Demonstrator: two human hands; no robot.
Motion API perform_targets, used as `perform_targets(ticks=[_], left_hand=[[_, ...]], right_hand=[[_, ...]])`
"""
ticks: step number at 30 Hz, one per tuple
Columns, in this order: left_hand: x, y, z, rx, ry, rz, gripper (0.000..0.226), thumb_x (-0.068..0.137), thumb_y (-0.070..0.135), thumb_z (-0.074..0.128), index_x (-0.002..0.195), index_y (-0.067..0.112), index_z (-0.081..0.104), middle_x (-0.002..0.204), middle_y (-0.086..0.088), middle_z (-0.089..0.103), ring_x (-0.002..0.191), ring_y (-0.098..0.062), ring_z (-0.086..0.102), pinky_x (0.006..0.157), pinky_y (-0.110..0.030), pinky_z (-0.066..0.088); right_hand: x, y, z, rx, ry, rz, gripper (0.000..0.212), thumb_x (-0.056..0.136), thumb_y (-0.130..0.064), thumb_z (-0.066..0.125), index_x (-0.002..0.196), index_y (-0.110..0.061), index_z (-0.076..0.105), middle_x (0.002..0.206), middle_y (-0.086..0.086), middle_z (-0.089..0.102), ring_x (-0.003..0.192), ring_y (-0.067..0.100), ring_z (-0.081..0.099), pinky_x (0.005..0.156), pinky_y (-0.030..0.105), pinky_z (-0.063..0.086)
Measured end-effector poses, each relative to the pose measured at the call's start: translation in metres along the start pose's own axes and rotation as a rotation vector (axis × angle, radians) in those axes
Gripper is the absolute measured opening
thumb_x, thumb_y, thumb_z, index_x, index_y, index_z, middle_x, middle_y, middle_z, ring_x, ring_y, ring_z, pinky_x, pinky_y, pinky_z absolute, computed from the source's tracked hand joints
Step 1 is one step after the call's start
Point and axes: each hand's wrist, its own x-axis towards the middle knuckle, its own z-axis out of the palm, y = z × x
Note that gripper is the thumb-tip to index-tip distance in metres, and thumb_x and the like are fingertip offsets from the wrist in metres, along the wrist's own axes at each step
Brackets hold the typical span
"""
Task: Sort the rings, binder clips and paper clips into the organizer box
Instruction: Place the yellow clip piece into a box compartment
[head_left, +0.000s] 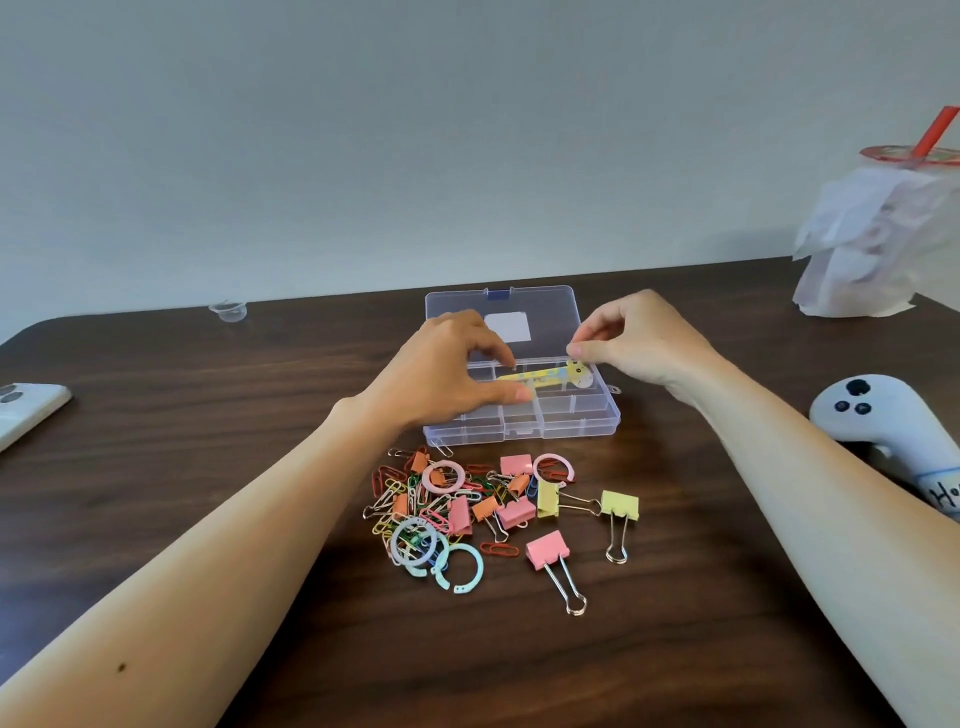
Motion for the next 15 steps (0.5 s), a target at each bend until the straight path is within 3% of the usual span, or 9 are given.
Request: perform_targets(ticks=[2,4,7,9,12,15], left_hand=[[-0.004,0.012,-0.01,-0.024,-0.044,0.013,0.03,0.073,0.05,0.077,0.083,0.023,0.075,0.079,0.007,0.064,0.068,-0.003,0.054,0.062,-0.015,0.04],[-0.01,0.021,-0.022,-0.002,-0.215,-0.034,0.027,0.071,0.048,0.079,0.076,0.023,0.075,0.073,0.007,0.067,0.061,0.002,0.055,0.055,-0.008,0.038],[-0.021,0.03,-0.039,0.081,-0.532,-0.127,0.034,0.065,0.051,0.082,0.087,0.026,0.075,0.079,0.01,0.072,0.056,0.008,0.057,0.057,-0.014,0.041],[-0.026,0.032,-0.046,0.134,-0.615,-0.155,0.041,0.064,0.05,0.084,0.096,0.027,0.074,0.085,0.01,0.073,0.053,0.008,0.057,0.059,-0.019,0.04],[-0.029,0.036,-0.05,0.2,-0.681,-0.171,0.045,0.065,0.047,0.084,0.103,0.026,0.072,0.078,0.009,0.073,0.055,0.002,0.062,0.064,-0.024,0.048],[-0.031,0.036,-0.047,0.22,-0.736,-0.2,0.048,0.066,0.046,0.083,0.107,0.024,0.071,0.071,0.004,0.072,0.06,-0.017,0.068,0.061,-0.027,0.056]], right_hand=[[-0.012,-0.01,-0.002,-0.03,-0.008,-0.053,0.008,0.082,-0.025,0.078,0.08,-0.019,0.075,0.073,-0.004,0.068,0.068,0.007,0.06,0.058,0.021,0.043],[-0.029,-0.02,-0.002,-0.052,-0.084,-0.105,0.009,0.081,-0.027,0.079,0.079,-0.018,0.077,0.066,-0.006,0.067,0.06,0.005,0.059,0.057,0.019,0.043],[-0.052,-0.027,0.001,-0.144,-0.245,-0.158,0.013,0.078,-0.034,0.081,0.079,-0.022,0.078,0.063,-0.011,0.068,0.053,-0.003,0.058,0.055,0.014,0.041],[-0.061,-0.027,0.004,-0.195,-0.326,-0.166,0.017,0.077,-0.038,0.081,0.084,-0.022,0.078,0.067,-0.008,0.071,0.047,-0.002,0.059,0.053,0.013,0.042],[-0.067,-0.023,0.007,-0.203,-0.372,-0.145,0.025,0.077,-0.036,0.081,0.095,-0.019,0.076,0.07,-0.004,0.072,0.047,0.007,0.063,0.05,0.016,0.048],[-0.068,-0.022,0.009,-0.256,-0.388,-0.149,0.026,0.079,-0.034,0.08,0.099,-0.018,0.075,0.068,-0.006,0.071,0.052,0.009,0.067,0.051,0.016,0.05]])
